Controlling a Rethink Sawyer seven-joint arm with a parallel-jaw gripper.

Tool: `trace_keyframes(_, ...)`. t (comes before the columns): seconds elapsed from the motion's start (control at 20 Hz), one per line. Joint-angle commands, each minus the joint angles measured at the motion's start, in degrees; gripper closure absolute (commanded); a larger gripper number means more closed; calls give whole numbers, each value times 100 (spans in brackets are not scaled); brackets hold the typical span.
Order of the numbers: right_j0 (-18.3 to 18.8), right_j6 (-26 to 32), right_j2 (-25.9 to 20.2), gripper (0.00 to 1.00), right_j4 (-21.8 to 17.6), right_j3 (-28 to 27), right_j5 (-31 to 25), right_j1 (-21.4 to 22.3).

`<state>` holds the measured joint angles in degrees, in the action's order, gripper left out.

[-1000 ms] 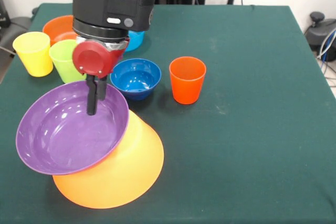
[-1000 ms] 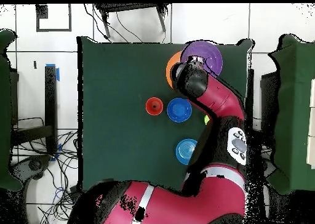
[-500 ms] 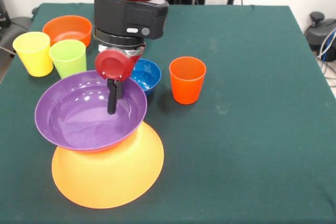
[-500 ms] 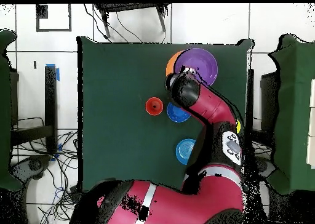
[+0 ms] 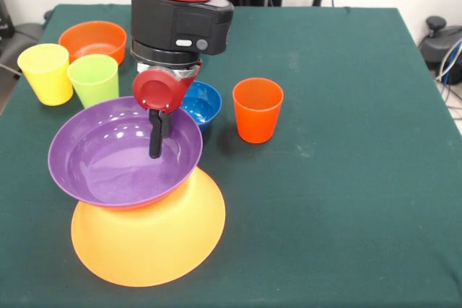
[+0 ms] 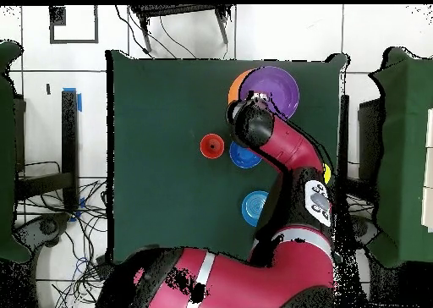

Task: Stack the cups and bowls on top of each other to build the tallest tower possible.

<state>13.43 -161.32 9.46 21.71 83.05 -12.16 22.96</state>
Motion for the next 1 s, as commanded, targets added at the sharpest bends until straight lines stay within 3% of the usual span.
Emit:
trace_keyframes(0.05, 3, 64, -654, 0, -393, 180, 65, -177)
trace_keyframes(0.55, -141, -19, -437, 0, -264, -118, -185, -123)
trace_keyframes(1.0, -154, 81, -168, 0, -220, -858, -752, -264)
